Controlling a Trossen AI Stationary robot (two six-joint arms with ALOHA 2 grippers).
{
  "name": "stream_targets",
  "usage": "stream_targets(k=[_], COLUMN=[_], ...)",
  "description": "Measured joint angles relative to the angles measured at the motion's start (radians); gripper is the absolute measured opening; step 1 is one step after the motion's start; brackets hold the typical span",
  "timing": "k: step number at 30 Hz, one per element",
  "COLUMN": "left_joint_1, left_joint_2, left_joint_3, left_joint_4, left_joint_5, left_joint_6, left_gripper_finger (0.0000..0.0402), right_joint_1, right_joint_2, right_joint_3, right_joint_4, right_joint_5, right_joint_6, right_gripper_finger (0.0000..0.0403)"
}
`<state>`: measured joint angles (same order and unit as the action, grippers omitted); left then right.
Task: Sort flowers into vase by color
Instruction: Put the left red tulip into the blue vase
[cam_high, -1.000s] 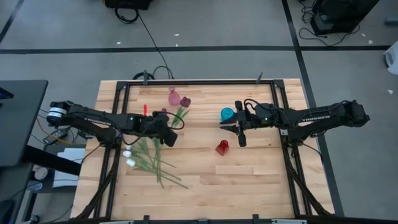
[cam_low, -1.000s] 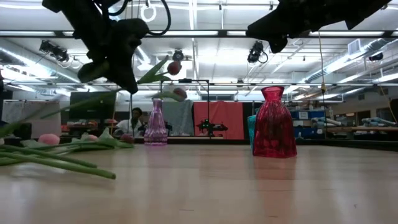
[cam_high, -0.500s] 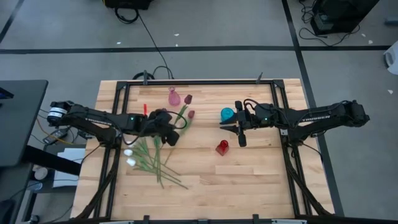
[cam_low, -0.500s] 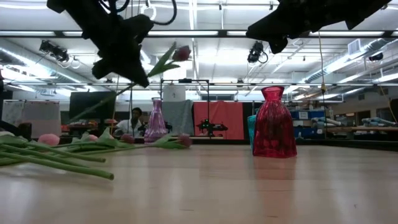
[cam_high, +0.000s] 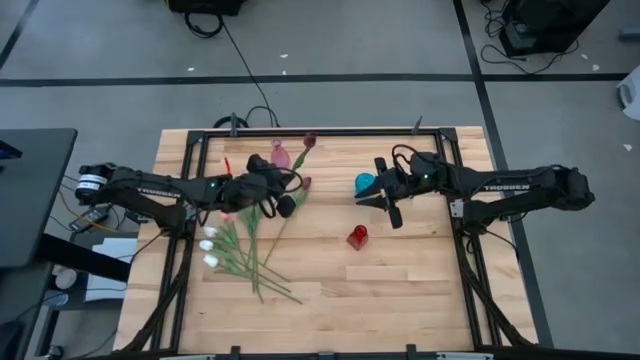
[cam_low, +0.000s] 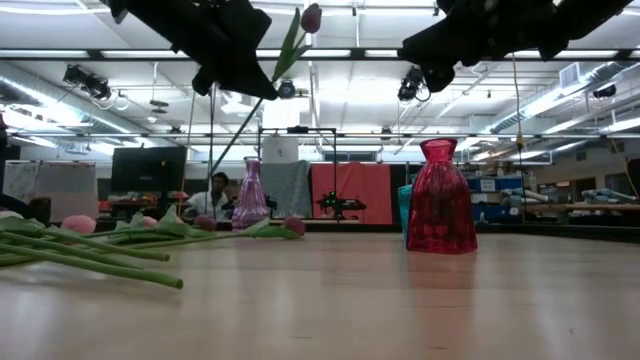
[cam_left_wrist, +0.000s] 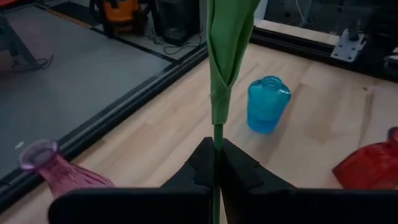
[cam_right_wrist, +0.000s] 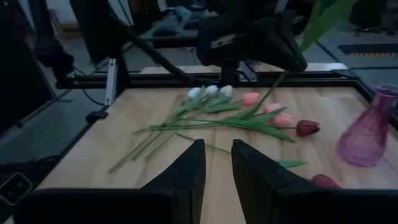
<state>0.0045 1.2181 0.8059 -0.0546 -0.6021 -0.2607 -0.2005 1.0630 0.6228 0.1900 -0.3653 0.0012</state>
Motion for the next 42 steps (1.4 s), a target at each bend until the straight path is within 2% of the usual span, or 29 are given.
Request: stream_targets(k=[6, 14, 19, 26, 29, 33, 36, 38, 40, 42], left_joint_1=[0.09, 0.215, 0.289, 0.425, 0.477, 0.542, 0.552, 0.515, 0.441, 0.354], left_joint_2=[-0.027, -0.117, -0.114, -0.111, -0.111, -0.109, -0.071, -0.021, 0.043, 0.121], left_joint_3=[-0.01, -0.1, -0.139, -0.172, -0.173, -0.174, -0.174, -0.173, -0.173, -0.172], left_joint_4=[0.057, 0.34, 0.47, 0.58, 0.597, 0.644, 0.705, 0.774, 0.842, 0.923], left_joint_5=[0.122, 0.31, 0.327, 0.342, 0.375, 0.474, 0.645, 0.764, 0.806, 0.789], left_joint_6=[0.104, 0.256, 0.294, 0.307, 0.309, 0.271, 0.138, 0.061, 0.019, 0.017], left_gripper_finger=[0.0015, 0.0015, 0.0015, 0.0015, 0.0015, 0.0015, 0.0015, 0.0015, 0.0015, 0.0015], right_joint_1=[0.0, -0.014, -0.033, -0.016, -0.006, 0.004, 0.003, -0.014, -0.037, -0.065], right_joint_2=[0.0, -0.03, -0.037, -0.036, -0.036, -0.034, -0.036, -0.049, -0.073, -0.114], right_joint_3=[0.0, 0.0, 0.0, -0.021, -0.041, -0.07, -0.089, -0.093, -0.093, -0.093], right_joint_4=[0.05, 0.138, 0.228, 0.229, 0.232, 0.235, 0.217, 0.167, 0.134, 0.104], right_joint_5=[0.001, 0.008, 0.004, 0.004, 0.005, 0.032, 0.066, 0.094, 0.12, 0.123], right_joint_6=[-0.037, -0.125, -0.136, -0.128, -0.126, -0.118, -0.123, -0.139, -0.144, -0.138], right_gripper_finger=[0.0091, 0.0091, 0.0091, 0.0091, 0.0091, 0.0091, 0.0091, 0.0091, 0.0091, 0.0091])
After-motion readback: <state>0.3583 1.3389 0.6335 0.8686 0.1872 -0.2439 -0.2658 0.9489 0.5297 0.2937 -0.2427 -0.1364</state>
